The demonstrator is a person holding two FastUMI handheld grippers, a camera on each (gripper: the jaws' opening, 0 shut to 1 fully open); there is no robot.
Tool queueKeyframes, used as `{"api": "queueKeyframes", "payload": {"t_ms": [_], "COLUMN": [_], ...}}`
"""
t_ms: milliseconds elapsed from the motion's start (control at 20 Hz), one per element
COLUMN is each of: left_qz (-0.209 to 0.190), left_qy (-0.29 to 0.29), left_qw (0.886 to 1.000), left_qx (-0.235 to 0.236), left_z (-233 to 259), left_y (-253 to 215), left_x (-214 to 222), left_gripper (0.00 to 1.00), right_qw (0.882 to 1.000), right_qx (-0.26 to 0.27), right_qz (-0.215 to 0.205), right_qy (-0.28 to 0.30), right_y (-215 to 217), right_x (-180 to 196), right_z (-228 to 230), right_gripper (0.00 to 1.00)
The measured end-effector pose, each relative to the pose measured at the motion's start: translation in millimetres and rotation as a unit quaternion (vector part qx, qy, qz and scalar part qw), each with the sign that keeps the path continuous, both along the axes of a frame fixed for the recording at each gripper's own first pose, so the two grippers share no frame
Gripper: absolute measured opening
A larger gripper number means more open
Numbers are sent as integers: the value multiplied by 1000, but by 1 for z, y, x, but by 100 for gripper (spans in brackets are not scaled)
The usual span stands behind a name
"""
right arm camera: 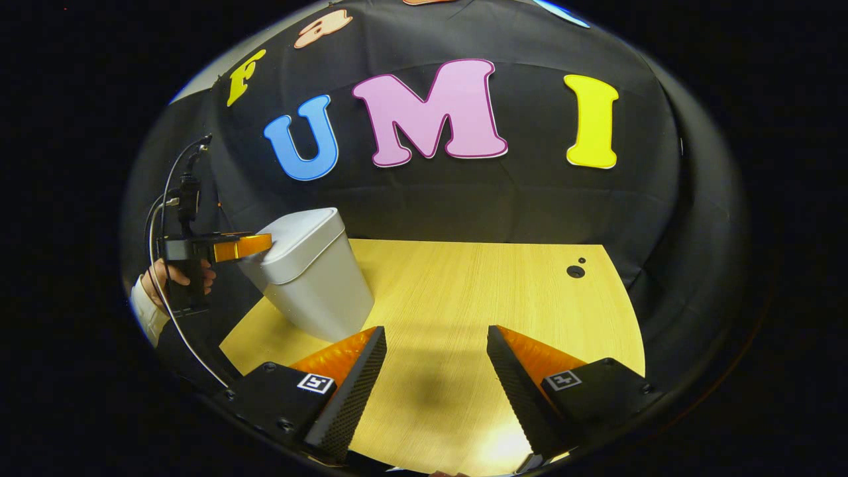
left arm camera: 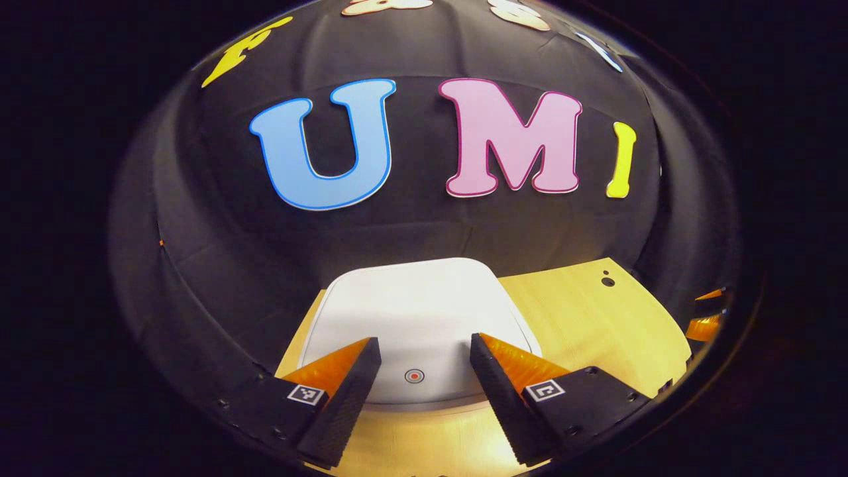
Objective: Press the lid of the desktop garbage bin to open it, pick up the crumpled paper on the desktop and throw it into the bin, then pick up the pop can on the desktop and drop it into the bin, and finally close the garbage bin lid.
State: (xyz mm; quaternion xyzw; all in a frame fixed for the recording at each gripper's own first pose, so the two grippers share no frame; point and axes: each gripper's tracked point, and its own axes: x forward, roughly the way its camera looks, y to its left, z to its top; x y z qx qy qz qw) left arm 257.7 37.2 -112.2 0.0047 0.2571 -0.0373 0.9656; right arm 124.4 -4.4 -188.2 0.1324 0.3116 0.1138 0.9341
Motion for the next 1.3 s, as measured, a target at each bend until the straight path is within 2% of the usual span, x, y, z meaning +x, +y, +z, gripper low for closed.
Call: {"api": "queueKeyframes", "payload": {"t_ms": [150,400,600,900,1100,1300], "left_qz": [-4,-22,-7,-11,-20,-25], "left_qy": [2,-10,-32,-116,-190,-217], "left_qw": [1000,1000,999,993,982,976], "left_qx": [-6,9,24,14,-4,-3], "left_z": [-4,1,14,70,118,144], "left_y": [-1,-2,2,-14,-31,-39], "left_x": [-2,1,4,-7,-29,-61], "left_gripper": [96,94,98,95,94,94], "right_qw": [1000,1000,999,997,994,989], "right_qx": [-3,-13,-38,-45,-46,-39], "right_qz": [-1,0,4,7,-10,-31], "right_qy": [-5,-4,-32,-65,-99,-139], "right_y": [-4,-10,-14,-9,-9,-8], "right_x": [-5,-11,-9,-5,2,3], "right_z": [1,0,16,45,74,112], "right_gripper": [99,99,99,99,99,98]}}
